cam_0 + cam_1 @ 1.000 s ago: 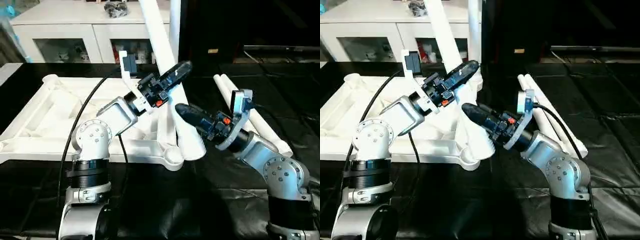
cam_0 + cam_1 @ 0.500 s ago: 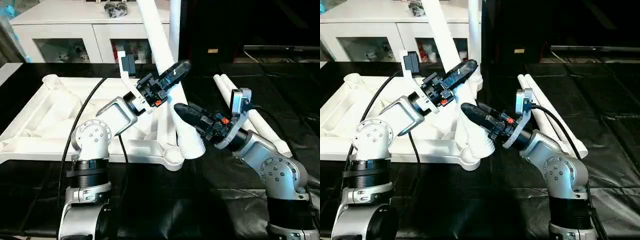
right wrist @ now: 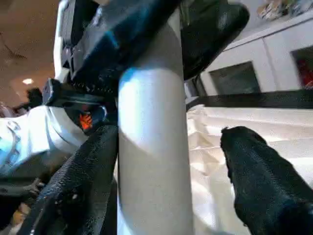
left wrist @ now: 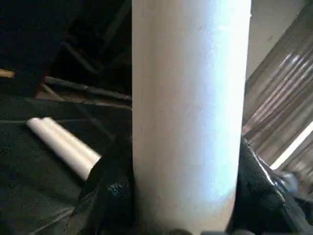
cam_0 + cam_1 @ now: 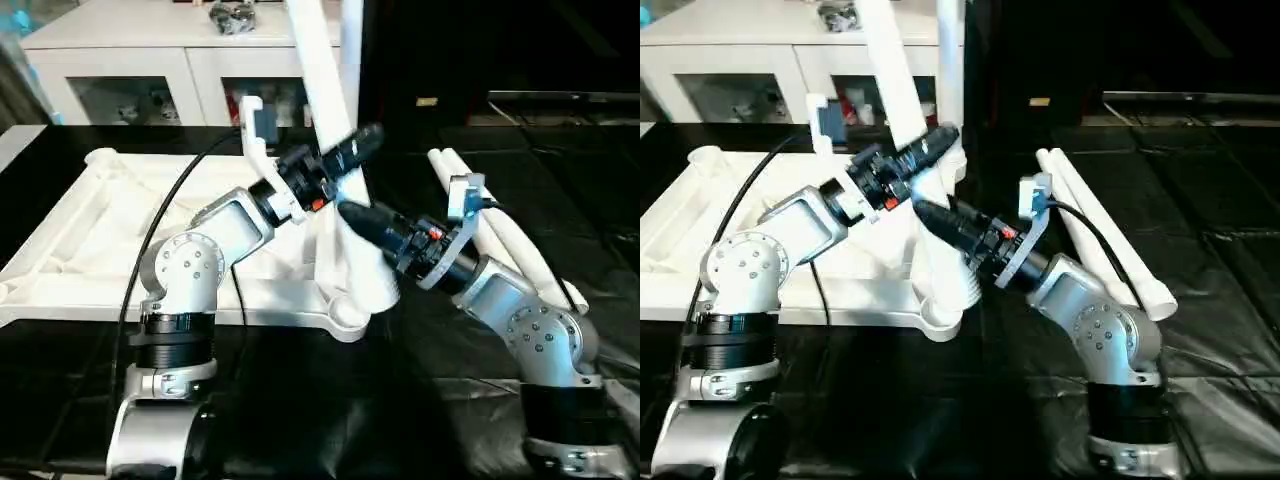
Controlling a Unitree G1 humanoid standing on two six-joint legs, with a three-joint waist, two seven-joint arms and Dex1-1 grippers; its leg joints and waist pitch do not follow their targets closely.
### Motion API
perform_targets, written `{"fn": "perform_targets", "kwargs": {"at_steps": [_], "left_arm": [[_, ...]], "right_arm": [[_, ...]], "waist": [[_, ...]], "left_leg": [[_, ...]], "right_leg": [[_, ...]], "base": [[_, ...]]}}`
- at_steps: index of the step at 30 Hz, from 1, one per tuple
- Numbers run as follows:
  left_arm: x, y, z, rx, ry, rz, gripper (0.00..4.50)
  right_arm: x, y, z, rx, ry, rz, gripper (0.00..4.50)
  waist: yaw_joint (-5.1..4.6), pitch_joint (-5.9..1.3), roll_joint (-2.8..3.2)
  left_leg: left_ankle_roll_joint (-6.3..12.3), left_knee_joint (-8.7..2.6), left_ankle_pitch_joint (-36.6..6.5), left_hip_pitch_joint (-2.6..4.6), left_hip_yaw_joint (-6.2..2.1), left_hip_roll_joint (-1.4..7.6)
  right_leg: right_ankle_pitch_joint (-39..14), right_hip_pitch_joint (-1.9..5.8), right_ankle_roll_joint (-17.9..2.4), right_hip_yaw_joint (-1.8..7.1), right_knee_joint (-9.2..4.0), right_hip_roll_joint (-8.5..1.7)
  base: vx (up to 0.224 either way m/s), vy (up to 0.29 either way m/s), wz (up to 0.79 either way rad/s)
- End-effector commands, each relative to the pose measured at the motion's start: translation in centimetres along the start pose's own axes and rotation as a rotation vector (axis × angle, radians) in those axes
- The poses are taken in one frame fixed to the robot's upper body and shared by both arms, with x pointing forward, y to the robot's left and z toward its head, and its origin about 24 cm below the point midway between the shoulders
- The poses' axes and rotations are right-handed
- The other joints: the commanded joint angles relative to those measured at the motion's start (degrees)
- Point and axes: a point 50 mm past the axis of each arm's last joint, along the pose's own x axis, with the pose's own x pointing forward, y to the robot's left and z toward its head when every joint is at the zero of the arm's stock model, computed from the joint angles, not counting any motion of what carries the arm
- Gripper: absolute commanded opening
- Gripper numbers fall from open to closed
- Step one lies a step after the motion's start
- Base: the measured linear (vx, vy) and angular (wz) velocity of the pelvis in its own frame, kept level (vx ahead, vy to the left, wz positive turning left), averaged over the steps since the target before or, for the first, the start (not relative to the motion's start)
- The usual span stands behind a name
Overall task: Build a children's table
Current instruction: Pick table leg
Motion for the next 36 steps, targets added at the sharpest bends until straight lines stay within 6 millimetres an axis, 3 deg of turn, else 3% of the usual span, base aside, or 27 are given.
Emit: {"fn": "perform_targets", "kwargs": {"at_steps": [1, 6, 9, 15, 23, 28, 34, 36], "left_arm": [[0.2, -0.2, 0.9, 0.095, 0.014, 0.019, 1.85], [0.3, -0.3, 1.0, 0.163, 0.049, 0.029, 1.85], [0.4, -0.6, 1.1, 0.191, 0.063, 0.006, 1.85], [0.4, -1.5, 0.6, 0.234, 0.109, -0.073, 1.85], [0.6, -2.8, 0.5, 0.264, 0.133, -0.158, 1.85], [0.6, -3.6, 0.4, 0.261, 0.147, -0.229, 1.85], [0.4, -4.0, 0.1, 0.254, 0.175, -0.274, 1.85], [0.4, -4.1, 0.0, 0.252, 0.18, -0.281, 1.85]], "right_arm": [[-0.5, 0.1, 0.1, -0.014, 0.015, 0.025, 3.82], [-0.7, -0.2, 0.1, -0.042, 0.069, -0.017, 4.3], [-0.6, -0.4, -0.2, -0.091, 0.164, -0.014, 4.36], [-0.4, 0.3, -0.4, -0.072, 0.236, 0.13, 4.36], [-0.1, -0.4, -0.3, -0.047, 0.305, 0.156, 4.36], [-0.1, -0.3, -0.5, -0.029, 0.338, 0.195, 4.36], [-0.3, -0.2, -0.7, -0.02, 0.371, 0.244, 4.36], [-0.3, -0.2, -0.7, -0.021, 0.379, 0.253, 4.02]], "waist": [[0.05, -4.07, -1.08], [0.06, -4.1, -1.18], [0.07, -4.08, -1.24], [0.07, -4.12, -1.34], [0.09, -4.12, -1.17], [0.13, -4.23, -1.22], [0.11, -4.19, -1.24], [0.11, -4.13, -1.32]], "left_leg": [[1.91, -3.52, -3.6, -0.03, -0.19, 1.13], [2.21, -3.41, -2.6, -0.03, -0.16, 1.15], [2.09, -3.33, -2.5, -0.09, -0.09, 1.09], [3.4, -3.21, -2.2, -0.11, -0.1, 1.25], [2.71, -3.18, -3.3, -0.01, -0.08, 1.24], [3.27, -3.05, -2.4, -0.05, -0.07, 1.26], [3.12, -3.05, -3.4, -0.01, -0.07, 1.26], [3.01, -3.05, -3.6, -0.03, -0.05, 1.21]], "right_leg": [[-9.4, 3.67, -8.0, 2.36, -4.02, -3.04], [-9.0, 3.64, -9.0, 2.34, -3.83, -3.06], [-9.1, 3.71, -9.1, 2.38, -3.84, -3.09], [-7.8, 3.65, -10.4, 2.37, -3.55, -3.1], [-8.9, 3.66, -11.0, 2.37, -3.61, -3.15], [-6.1, 3.75, -12.0, 2.37, -3.3, -3.05], [-7.5, 3.78, -12.0, 2.36, -3.42, -3.07], [-8.5, 3.78, -11.7, 2.35, -3.55, -3.07]], "base": [[0.0, 0.0, 0.0], [0.0, 0.0, 0.0], [0.0, 0.0, 0.0], [0.0, 0.0, 0.0], [0.0, 0.0, 0.0], [0.0, 0.0, 0.0], [0.0, 0.0, 0.0], [0.0, 0.0, 0.0]]}}
